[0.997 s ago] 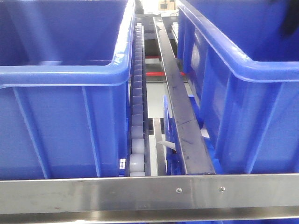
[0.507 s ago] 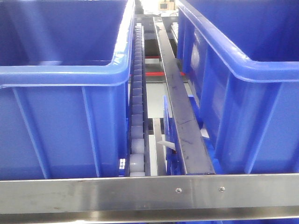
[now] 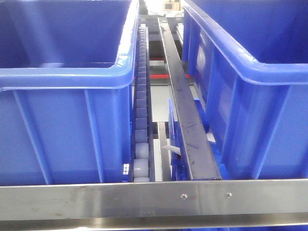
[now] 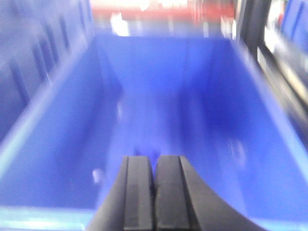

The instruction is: Pick and sort blue part to right shelf

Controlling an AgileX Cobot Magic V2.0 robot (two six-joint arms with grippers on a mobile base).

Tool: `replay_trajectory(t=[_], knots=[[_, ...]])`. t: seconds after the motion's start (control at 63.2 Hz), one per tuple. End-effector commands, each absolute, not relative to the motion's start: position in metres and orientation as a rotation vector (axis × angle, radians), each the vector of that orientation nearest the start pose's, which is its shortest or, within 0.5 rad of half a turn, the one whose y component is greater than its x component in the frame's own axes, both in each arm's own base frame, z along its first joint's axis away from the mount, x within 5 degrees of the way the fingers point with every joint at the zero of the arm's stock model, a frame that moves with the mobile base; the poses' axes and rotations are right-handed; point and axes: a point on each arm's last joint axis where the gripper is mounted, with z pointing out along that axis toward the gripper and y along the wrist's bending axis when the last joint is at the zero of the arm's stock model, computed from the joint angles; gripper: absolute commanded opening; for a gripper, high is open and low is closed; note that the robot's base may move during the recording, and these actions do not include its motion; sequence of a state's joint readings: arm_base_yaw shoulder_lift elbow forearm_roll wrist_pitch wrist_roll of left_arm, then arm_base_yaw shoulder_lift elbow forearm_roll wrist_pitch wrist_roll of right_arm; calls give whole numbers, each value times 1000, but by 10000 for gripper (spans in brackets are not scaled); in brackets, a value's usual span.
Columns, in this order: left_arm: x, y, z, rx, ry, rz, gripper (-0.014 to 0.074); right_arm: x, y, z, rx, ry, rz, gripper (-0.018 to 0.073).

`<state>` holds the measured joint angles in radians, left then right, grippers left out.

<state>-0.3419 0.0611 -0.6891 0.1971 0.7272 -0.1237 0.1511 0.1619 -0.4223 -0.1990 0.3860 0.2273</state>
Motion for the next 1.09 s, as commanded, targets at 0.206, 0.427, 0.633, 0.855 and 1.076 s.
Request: replay_trajectory(t=[0.206,0.427,0.633,0.855,1.076], knots=[[-9,15,373,187,1477,-159,122,46,2,324,-47,1487,95,32],[-9,15,373,187,1477,-159,122,46,2,324,-47,1487,95,32],[3,7,359,131,1457,-141,122,46,2,324,-47,1487,95,32],[40,-3,302,47,1398,-93,122,46,2,324,-47,1487,95,32],[59,-7,231,69,1450,-109,122,46,2,324,-47,1487,95,32]])
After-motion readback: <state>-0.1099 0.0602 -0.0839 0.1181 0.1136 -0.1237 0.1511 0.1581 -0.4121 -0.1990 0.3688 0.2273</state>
